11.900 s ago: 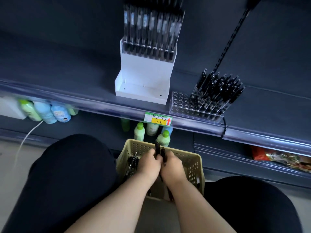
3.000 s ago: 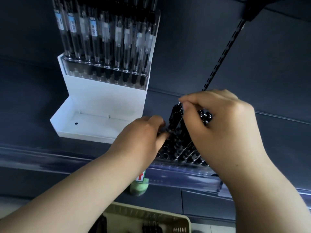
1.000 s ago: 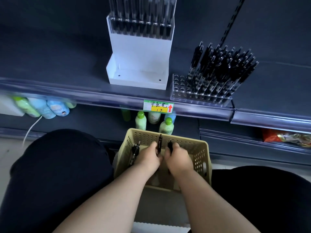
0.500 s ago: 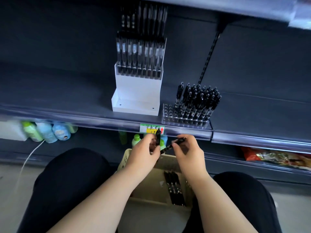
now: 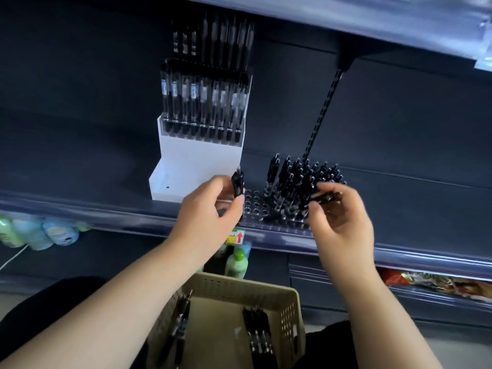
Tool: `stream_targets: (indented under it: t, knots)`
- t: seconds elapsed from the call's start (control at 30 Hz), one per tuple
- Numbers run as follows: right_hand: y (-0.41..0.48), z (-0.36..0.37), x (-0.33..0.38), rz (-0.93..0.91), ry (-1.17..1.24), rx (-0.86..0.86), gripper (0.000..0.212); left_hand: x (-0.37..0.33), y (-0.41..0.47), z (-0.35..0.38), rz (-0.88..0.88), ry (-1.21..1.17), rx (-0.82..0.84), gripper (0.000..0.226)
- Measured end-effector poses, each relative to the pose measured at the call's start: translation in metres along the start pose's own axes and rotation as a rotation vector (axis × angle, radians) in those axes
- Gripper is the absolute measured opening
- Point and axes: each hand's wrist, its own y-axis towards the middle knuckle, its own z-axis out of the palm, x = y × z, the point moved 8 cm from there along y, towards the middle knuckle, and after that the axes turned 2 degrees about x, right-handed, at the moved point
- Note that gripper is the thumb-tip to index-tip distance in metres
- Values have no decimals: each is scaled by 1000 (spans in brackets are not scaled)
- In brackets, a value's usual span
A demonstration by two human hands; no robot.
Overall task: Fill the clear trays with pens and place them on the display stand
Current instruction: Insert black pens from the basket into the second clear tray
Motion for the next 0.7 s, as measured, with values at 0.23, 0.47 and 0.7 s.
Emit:
stream_targets:
  t: [0.23, 0.47, 0.7]
  knots:
    - [78, 20, 12, -51, -236, 155, 36, -2, 52, 21, 80, -97, 8, 35]
    - [90, 35, -13, 18, -426, 211, 35, 23, 61, 24, 131, -21, 62, 25]
    - [91, 48, -4, -111, -557, 213, 32, 40, 75, 31, 45, -124, 33, 25]
